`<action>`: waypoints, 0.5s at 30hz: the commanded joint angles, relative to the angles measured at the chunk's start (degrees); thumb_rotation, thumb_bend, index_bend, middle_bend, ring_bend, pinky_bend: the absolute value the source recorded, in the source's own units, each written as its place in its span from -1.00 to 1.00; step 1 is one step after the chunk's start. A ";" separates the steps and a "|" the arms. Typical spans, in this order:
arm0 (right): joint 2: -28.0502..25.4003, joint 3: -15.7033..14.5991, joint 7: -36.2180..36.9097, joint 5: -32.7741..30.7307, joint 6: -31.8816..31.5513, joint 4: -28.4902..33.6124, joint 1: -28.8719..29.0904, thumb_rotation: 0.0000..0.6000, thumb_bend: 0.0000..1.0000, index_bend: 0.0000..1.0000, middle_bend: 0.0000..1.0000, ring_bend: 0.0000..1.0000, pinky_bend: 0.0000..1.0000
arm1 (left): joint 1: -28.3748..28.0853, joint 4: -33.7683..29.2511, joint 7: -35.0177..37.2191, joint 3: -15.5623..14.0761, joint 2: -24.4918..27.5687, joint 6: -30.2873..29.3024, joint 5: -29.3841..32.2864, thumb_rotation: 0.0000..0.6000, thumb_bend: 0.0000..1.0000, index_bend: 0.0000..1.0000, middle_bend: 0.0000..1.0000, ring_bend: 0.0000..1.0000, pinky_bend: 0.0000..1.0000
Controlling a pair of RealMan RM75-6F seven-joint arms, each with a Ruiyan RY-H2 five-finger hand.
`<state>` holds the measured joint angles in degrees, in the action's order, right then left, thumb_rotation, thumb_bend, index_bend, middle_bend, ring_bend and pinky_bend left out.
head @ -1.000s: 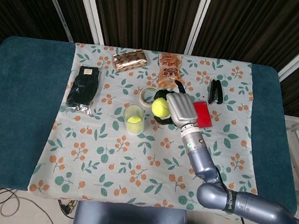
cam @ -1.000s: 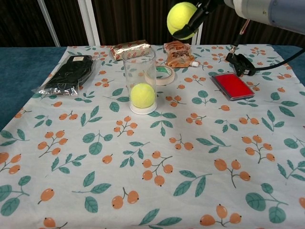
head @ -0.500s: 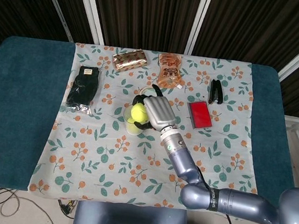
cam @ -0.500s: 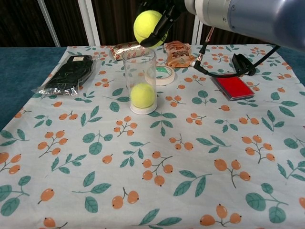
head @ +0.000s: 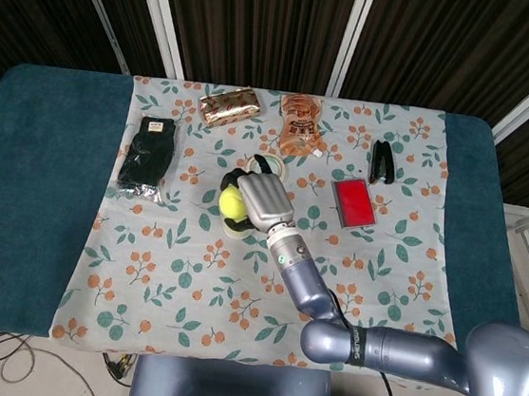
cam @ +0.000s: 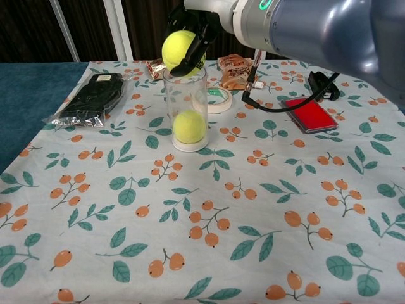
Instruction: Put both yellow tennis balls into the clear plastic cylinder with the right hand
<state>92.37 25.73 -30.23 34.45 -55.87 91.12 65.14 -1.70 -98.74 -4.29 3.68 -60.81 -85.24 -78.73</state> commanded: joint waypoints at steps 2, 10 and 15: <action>0.44 0.51 -0.66 -2.77 -0.12 -0.49 1.29 1.00 -0.19 -0.28 -0.59 -0.54 -1.00 | 0.02 0.08 0.27 0.15 0.11 -0.03 0.20 1.00 -0.97 -0.79 -0.99 -1.00 -0.99; -0.52 0.32 -1.58 -6.06 -0.14 0.14 2.50 1.00 -0.28 -0.45 -0.73 -0.72 -1.00 | 0.08 0.08 0.55 0.19 0.26 -0.10 0.26 1.00 -0.97 -0.79 -0.99 -1.00 -0.99; -3.02 0.42 0.02 -4.49 -2.14 2.53 0.85 1.00 -0.28 -0.47 -0.73 -0.72 -1.00 | 0.09 0.13 0.60 0.26 0.27 -0.13 0.35 1.00 -0.97 -0.79 -0.99 -1.00 -0.99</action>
<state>90.18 26.15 -30.87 29.22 -57.34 92.82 66.70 -1.61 -98.61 -3.69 3.93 -60.54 -85.37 -78.39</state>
